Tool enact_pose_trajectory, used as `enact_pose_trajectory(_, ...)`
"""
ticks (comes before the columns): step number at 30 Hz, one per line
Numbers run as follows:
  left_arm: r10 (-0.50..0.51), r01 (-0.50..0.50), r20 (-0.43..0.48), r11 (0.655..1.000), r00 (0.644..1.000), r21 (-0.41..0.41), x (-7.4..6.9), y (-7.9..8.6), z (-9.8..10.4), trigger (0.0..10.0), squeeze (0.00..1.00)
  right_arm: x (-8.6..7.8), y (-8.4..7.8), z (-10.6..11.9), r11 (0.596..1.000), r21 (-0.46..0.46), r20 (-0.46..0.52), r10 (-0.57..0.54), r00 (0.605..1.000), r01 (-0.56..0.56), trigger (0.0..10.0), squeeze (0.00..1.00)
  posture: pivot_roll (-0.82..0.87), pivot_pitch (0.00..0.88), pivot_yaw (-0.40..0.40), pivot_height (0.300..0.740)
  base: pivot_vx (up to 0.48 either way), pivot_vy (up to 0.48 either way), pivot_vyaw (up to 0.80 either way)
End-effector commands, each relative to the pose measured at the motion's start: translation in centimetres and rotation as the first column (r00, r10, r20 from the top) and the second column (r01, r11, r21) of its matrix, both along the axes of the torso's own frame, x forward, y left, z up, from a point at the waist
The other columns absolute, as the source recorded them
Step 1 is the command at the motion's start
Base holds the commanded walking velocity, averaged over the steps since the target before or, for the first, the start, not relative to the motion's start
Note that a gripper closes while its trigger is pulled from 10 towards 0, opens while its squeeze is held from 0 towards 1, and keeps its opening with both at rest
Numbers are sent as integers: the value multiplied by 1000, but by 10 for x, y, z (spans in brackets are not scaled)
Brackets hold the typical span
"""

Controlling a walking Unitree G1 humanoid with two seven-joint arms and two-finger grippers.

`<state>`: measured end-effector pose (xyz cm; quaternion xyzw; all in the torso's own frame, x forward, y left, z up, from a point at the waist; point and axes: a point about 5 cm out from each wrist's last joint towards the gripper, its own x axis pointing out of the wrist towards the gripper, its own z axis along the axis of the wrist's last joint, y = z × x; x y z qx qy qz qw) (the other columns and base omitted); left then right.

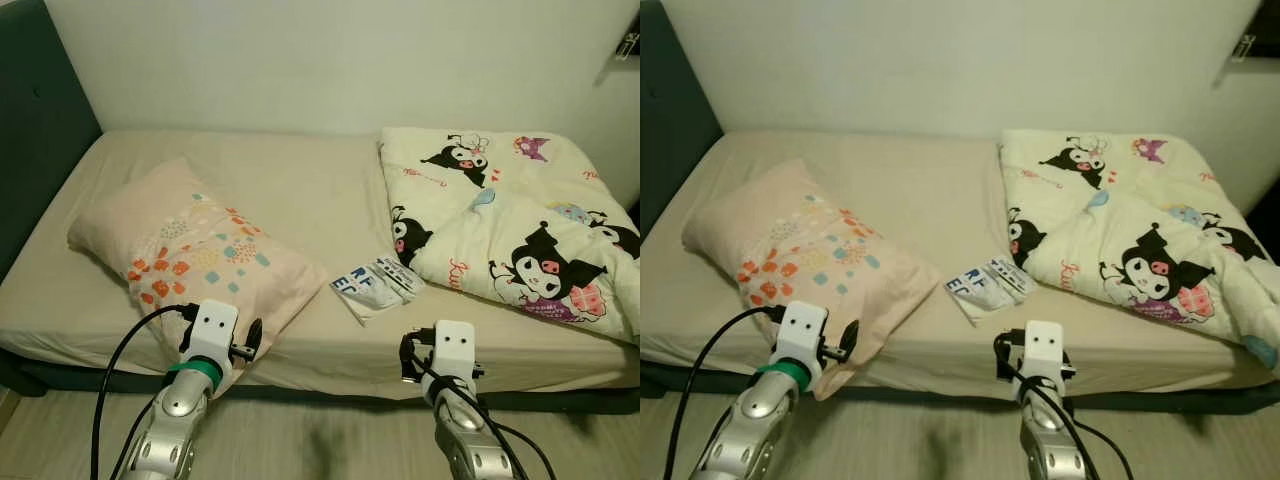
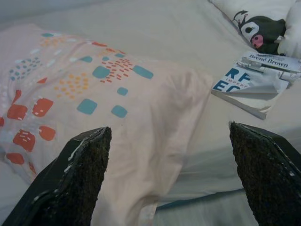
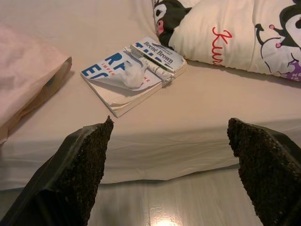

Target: Clean up the room

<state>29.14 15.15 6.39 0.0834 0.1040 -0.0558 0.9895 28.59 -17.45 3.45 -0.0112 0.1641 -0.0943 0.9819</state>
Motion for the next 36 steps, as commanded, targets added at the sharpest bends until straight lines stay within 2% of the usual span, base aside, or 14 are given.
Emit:
enact_pose_trajectory(1,14,-14,-38,1000,999,-6,-1,1,-6,10000,0,-1,-3,-3,1000,-1,-21,-16,1000,16,10000,0,131,13,49,740,0,0,0)
enact_pose_trajectory(8,33,-34,-41,999,999,-26,0,1,-6,10000,0,-2,-4,-4,998,37,-36,-51,998,53,10000,0,121,14,37,740,0,0,0)
enact_pose_trajectory(23,56,-58,-36,997,998,-55,0,1,-5,10000,0,-2,-3,-4,1000,-17,-44,3,999,-4,10000,0,121,19,22,740,0,0,0)
enact_pose_trajectory(28,56,-58,-31,997,998,-60,0,1,-4,10000,0,-2,-3,-5,1000,-6,-45,-12,999,11,10000,0,122,21,18,740,0,0,0)
enact_pose_trajectory(36,50,-52,-29,997,998,-61,1,1,-4,10000,0,-1,-4,-4,1000,-12,-48,-7,999,7,10000,0,122,28,20,740,258,0,0)
